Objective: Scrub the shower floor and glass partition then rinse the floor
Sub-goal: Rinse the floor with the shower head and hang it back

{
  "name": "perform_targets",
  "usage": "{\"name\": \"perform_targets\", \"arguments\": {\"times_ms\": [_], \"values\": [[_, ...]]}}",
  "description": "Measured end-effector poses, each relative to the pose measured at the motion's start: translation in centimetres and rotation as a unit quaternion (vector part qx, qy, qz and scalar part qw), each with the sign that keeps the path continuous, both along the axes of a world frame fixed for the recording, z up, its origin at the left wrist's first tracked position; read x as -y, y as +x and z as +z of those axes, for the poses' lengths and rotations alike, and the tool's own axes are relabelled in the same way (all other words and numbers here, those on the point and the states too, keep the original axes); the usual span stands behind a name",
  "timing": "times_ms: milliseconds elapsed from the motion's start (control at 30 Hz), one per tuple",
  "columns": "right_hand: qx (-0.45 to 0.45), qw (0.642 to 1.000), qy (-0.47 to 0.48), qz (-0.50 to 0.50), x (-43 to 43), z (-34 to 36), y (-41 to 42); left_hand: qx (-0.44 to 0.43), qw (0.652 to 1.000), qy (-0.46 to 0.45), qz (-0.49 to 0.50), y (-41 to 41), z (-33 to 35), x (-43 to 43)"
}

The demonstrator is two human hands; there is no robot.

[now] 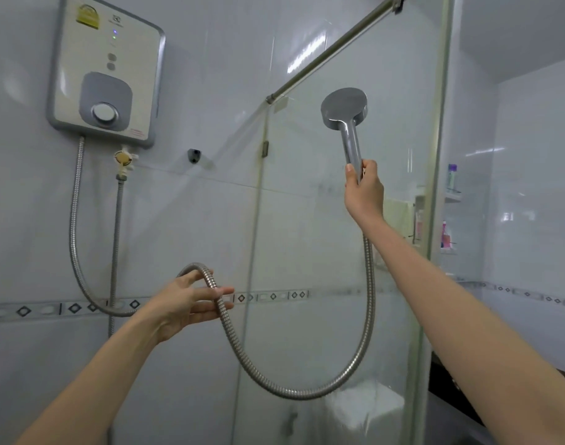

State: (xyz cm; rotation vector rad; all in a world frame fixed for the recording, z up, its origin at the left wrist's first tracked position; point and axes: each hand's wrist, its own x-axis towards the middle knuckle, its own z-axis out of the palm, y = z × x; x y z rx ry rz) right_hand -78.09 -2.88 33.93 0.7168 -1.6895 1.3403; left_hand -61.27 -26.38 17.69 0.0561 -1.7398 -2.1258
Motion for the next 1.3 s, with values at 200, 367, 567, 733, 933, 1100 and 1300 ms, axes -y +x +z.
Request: {"name": "perform_targets", "arguments": {"times_ms": [200,367,567,733,933,1100,1300], "values": [[0.027,0.999,-0.020,0.041,4.6,3.4,-4.0,-0.013,0.999,0.013,0.027,-0.5,0.9,1.9],[0.056,0.994,-0.027,0.085,7.6,5.2,-7.0,-0.015,0.999,0.011,0.041,-1.4,1.1,2.3],[0.077,0.987,-0.032,0.137,11.7,6.3,-9.6,-0.007,0.998,0.018,0.052,-2.3,0.4,2.8],[0.088,0.985,-0.017,0.149,15.1,5.1,-11.4,-0.004,0.998,0.007,0.065,-2.3,-1.0,2.7],[0.117,0.977,0.017,0.176,17.4,1.2,-12.0,0.015,0.997,0.021,0.069,-1.7,-3.4,3.7],[0.154,0.969,0.018,0.194,17.9,-3.0,-12.1,0.039,0.995,0.034,0.081,-1.4,-5.7,4.2],[0.193,0.960,0.032,0.201,18.0,-8.8,-12.1,0.078,0.991,0.052,0.094,-1.2,-9.0,3.9]]}}
